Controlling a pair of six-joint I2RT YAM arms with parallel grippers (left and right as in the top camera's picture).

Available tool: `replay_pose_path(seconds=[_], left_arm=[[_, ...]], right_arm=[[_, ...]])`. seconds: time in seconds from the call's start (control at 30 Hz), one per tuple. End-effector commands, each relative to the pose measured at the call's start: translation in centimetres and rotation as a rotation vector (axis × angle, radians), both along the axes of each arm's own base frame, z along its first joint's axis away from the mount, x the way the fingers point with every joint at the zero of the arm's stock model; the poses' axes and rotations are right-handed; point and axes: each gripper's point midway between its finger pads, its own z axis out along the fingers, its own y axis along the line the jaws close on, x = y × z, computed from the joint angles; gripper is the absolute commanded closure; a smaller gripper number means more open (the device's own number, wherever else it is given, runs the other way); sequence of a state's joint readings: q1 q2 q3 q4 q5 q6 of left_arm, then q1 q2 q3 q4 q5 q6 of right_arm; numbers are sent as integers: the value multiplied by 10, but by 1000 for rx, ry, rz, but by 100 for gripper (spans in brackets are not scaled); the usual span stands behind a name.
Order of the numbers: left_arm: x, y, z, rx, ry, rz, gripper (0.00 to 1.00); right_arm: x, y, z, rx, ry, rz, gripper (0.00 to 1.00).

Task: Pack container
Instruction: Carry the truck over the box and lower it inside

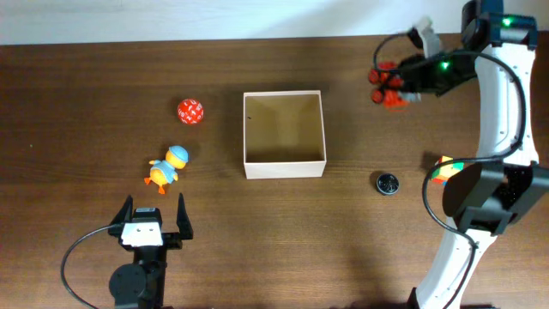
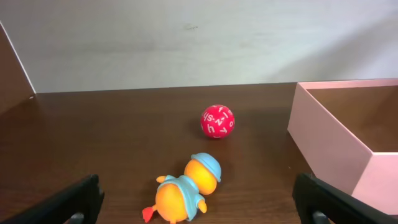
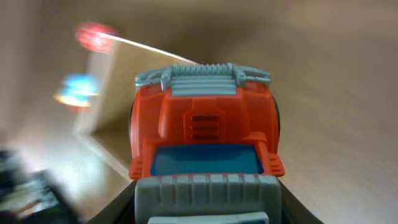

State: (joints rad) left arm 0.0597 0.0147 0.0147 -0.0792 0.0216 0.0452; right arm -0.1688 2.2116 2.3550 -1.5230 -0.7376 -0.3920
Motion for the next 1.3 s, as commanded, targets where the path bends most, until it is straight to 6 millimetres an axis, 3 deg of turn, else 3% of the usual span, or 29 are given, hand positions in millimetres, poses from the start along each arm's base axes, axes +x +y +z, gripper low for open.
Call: replay_pose_path(seconds=[0.0, 0.1, 0.2, 0.33, 0.4, 0.53, 0.63, 0.77, 0.9, 1.0, 1.27], left_arm=[[0, 2, -1, 16, 0, 6, 1], [0, 2, -1, 16, 0, 6, 1], [0, 2, -1, 16, 0, 6, 1], [0, 2, -1, 16, 0, 6, 1], [0, 2, -1, 16, 0, 6, 1], [0, 2, -1, 16, 0, 6, 1], [0, 2, -1, 16, 0, 6, 1], [0, 2, -1, 16, 0, 6, 1], [0, 2, -1, 16, 0, 6, 1], [0, 2, -1, 16, 0, 6, 1], [0, 2, -1, 16, 0, 6, 1]], right_arm=[[-11, 79, 65, 345, -168, 223, 57], [-22, 118, 72, 385, -195, 329, 57], [-30, 155, 65, 334, -210, 419, 59], [-28, 202, 33, 95, -195, 432, 63], [-21, 214, 18, -53, -195, 378, 63], [0, 222, -4, -368, -220, 138, 63], [6, 229, -8, -482, -245, -22, 63], [7, 236, -21, -517, -210, -186, 63], [6, 235, -49, -514, -118, -273, 63], [4, 236, -70, -518, -63, -290, 63], [-8, 241, -101, -500, 31, -287, 63]])
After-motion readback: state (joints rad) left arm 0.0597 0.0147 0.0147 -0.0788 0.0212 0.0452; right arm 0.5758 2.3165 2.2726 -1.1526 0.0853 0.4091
